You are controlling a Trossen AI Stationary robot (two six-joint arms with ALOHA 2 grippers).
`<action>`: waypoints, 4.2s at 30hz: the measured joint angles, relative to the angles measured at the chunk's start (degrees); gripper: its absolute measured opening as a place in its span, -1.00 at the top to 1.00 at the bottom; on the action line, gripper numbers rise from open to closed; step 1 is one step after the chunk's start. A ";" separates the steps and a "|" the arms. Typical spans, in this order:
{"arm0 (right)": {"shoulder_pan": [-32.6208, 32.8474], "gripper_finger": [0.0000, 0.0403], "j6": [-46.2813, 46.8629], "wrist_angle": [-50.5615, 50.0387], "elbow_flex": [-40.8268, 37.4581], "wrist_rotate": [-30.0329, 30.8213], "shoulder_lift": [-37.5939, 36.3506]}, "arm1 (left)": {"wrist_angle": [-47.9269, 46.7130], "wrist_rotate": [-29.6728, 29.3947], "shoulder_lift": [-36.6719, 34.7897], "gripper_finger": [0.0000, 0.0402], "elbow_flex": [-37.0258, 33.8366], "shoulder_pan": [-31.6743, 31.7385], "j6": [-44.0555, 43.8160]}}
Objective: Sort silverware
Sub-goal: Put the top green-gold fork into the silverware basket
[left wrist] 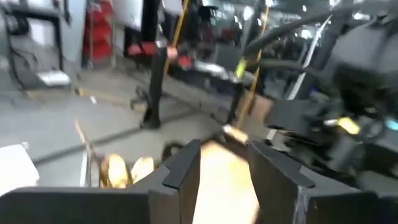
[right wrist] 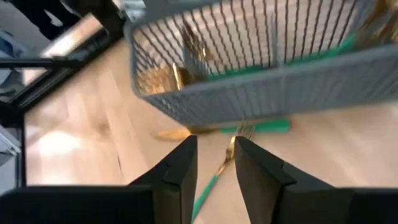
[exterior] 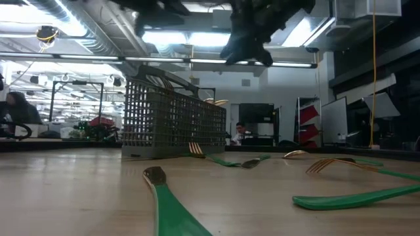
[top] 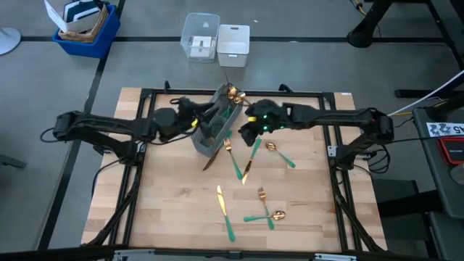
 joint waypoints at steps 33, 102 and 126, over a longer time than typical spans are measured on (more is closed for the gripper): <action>5.86 0.45 10.39 11.02 0.16 5.08 27.78 | -44.92 -0.02 -10.99 0.38 0.00 -11.70 -25.31; -3.01 0.94 -33.25 54.52 16.47 -7.59 25.90 | -53.25 -0.09 -20.34 0.38 -0.02 -11.68 -35.98; -3.27 0.92 -31.02 51.45 16.59 -6.65 33.66 | -53.40 -0.09 -20.32 0.38 -0.02 -11.61 -32.64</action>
